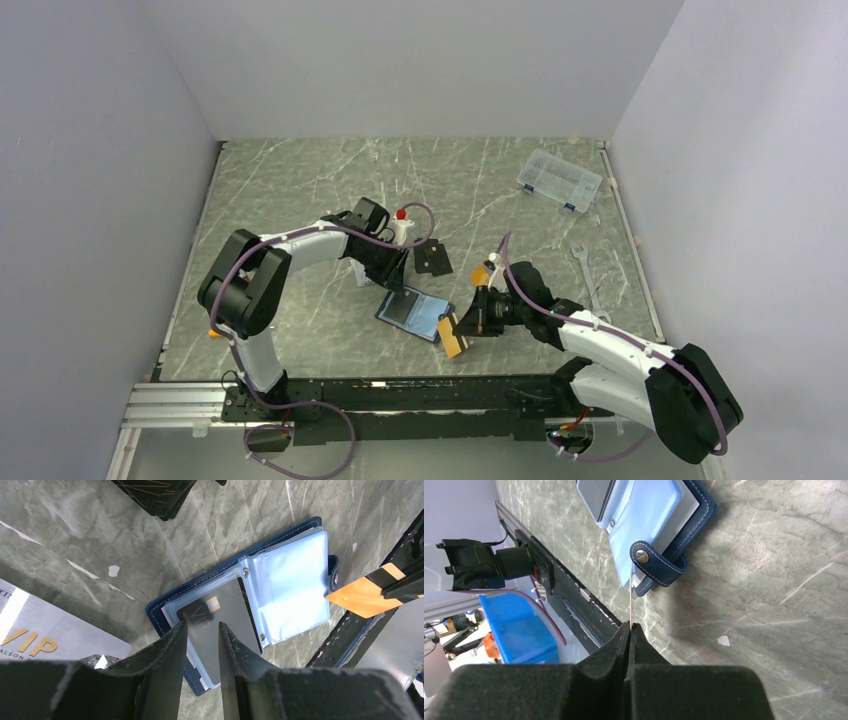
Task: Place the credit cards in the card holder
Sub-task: Turn over the card slot in the card holder, then insert the credit card into the card holder.
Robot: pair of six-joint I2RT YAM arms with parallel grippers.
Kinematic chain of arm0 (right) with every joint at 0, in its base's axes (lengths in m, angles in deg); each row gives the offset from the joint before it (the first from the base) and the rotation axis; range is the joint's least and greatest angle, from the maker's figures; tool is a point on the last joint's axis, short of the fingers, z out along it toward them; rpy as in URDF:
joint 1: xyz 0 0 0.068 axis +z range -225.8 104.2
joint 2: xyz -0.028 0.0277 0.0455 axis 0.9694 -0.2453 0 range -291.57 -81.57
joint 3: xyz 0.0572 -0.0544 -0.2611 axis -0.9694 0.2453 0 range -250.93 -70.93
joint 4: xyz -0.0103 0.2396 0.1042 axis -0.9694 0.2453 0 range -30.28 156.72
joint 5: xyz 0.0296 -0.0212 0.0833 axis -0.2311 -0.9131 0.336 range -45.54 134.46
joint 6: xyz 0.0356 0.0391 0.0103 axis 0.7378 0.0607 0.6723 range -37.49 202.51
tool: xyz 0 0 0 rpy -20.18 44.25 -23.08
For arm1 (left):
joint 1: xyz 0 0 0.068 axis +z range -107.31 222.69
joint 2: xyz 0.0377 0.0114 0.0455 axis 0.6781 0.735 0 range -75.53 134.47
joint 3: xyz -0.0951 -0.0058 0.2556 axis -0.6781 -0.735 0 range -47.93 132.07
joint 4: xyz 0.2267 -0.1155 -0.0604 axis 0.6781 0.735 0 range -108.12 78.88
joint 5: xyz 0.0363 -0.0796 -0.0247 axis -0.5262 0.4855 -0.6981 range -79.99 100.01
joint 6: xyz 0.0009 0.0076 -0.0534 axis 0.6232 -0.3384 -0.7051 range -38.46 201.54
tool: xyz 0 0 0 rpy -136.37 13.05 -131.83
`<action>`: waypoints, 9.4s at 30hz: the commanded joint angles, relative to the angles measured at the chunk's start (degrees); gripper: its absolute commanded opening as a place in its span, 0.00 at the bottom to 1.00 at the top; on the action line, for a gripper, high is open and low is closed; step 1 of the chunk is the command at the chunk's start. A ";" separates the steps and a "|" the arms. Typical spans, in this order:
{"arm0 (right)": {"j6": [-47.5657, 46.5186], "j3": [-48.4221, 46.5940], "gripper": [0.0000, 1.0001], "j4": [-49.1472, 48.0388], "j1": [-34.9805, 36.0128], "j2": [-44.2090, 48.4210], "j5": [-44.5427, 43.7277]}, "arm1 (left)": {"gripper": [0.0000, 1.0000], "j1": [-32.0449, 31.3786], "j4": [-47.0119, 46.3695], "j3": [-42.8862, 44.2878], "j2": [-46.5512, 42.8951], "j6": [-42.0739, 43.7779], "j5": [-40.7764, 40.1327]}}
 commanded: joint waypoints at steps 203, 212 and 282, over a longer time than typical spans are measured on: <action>-3.11 -5.45 0.00 -14.70 -6.37 -22.09 10.48 | 0.33 -19.34 2.59 -15.99 -13.62 51.81 -14.43; -4.05 -4.60 0.00 -14.68 -7.03 -19.98 9.79 | 0.32 -19.47 1.56 -15.80 -13.66 50.62 -17.93; -1.75 -6.96 0.52 -1.34 13.79 -16.25 -29.29 | 0.11 -24.26 -3.20 -14.46 -13.63 34.87 -23.92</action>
